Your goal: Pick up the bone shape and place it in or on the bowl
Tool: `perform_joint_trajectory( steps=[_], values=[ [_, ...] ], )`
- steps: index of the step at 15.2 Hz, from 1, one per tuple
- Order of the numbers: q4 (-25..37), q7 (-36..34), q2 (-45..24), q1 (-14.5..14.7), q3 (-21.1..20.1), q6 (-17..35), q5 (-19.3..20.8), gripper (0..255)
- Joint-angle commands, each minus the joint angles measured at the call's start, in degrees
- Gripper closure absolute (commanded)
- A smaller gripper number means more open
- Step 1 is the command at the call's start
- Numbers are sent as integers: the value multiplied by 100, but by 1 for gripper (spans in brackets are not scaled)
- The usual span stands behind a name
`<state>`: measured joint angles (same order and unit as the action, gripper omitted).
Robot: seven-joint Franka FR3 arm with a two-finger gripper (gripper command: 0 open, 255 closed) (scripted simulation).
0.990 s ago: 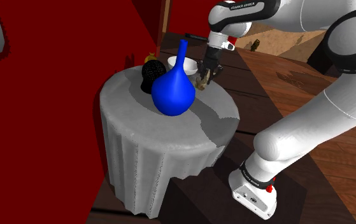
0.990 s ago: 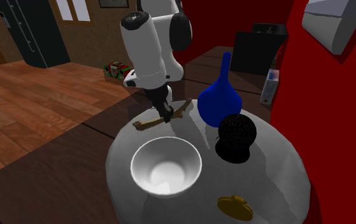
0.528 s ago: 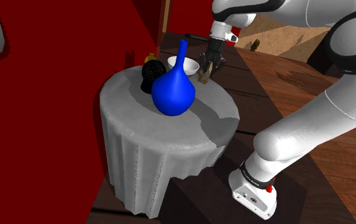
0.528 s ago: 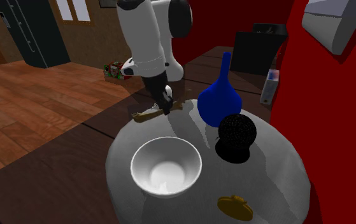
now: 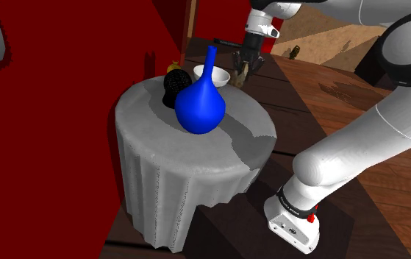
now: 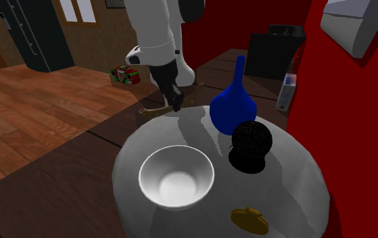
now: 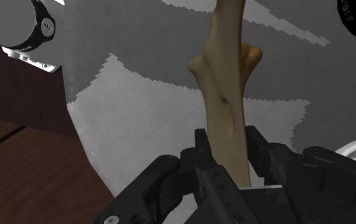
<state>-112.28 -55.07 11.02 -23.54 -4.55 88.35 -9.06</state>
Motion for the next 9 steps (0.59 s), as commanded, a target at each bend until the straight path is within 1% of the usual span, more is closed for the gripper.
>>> perform_joint_trajectory(
  steps=[1,3,9],
  values=[
    [166,-19,-9,-2,4,-156,2,255],
    [249,-29,-13,-3,7,-235,2,255],
    [1906,-199,-1454,43,-64,-433,86,255]
  ],
)
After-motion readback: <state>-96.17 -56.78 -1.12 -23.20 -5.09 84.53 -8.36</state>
